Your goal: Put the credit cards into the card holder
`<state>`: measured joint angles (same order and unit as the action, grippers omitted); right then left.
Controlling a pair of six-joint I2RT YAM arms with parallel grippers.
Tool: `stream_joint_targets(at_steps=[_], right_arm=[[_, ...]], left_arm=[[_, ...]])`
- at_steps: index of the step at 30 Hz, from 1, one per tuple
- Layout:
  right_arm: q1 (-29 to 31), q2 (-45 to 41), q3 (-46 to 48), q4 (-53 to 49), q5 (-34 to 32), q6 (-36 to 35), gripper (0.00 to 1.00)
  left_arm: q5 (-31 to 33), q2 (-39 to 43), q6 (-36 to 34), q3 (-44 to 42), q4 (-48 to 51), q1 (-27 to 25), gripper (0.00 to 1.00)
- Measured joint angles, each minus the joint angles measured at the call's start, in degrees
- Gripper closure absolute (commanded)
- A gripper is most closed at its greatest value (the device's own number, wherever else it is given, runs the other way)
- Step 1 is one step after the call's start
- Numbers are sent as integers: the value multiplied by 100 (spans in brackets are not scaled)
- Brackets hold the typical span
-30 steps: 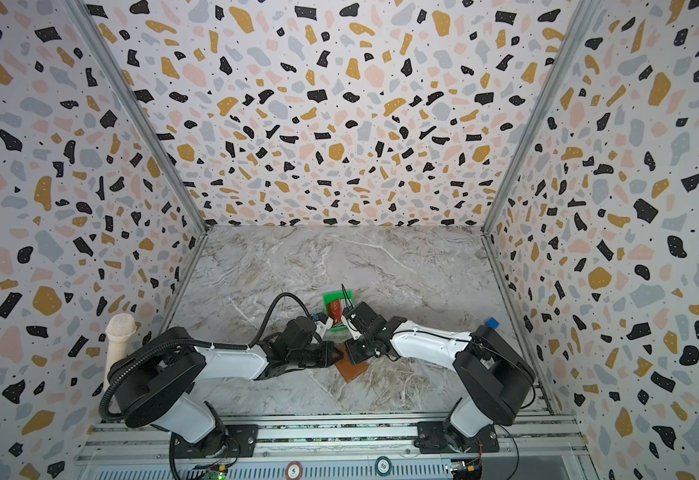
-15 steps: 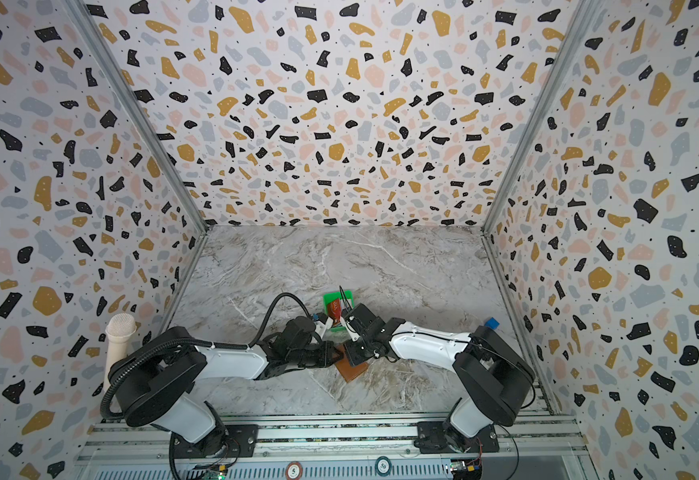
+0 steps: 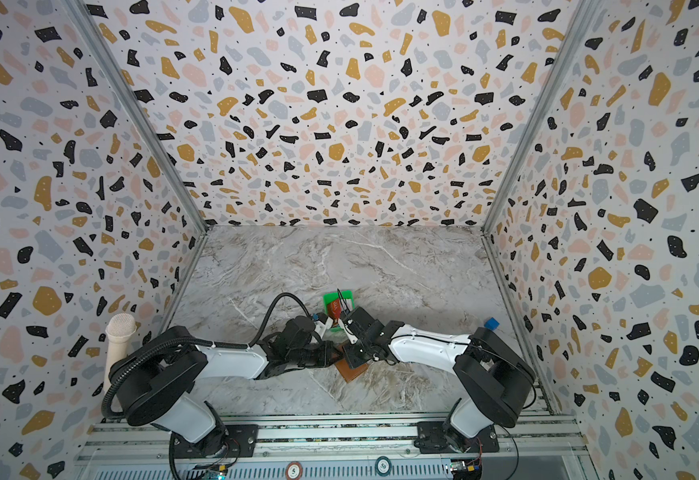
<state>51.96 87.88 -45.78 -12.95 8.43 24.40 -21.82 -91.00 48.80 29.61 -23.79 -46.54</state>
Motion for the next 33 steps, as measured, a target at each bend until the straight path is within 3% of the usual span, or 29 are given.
stream_joint_targets(at_steps=[25,30,33], right_arm=[[83,-201,782,1016,-13,739,99],[144,-297,586,798,-2,553,72],[203,-442,337,511,-2,262,56]], left_arm=[[-68,-7,9,-125,-247,81,100],[-107,68,50,-157,-286,155,100],[-4,433,92,-245,-282,289,77]])
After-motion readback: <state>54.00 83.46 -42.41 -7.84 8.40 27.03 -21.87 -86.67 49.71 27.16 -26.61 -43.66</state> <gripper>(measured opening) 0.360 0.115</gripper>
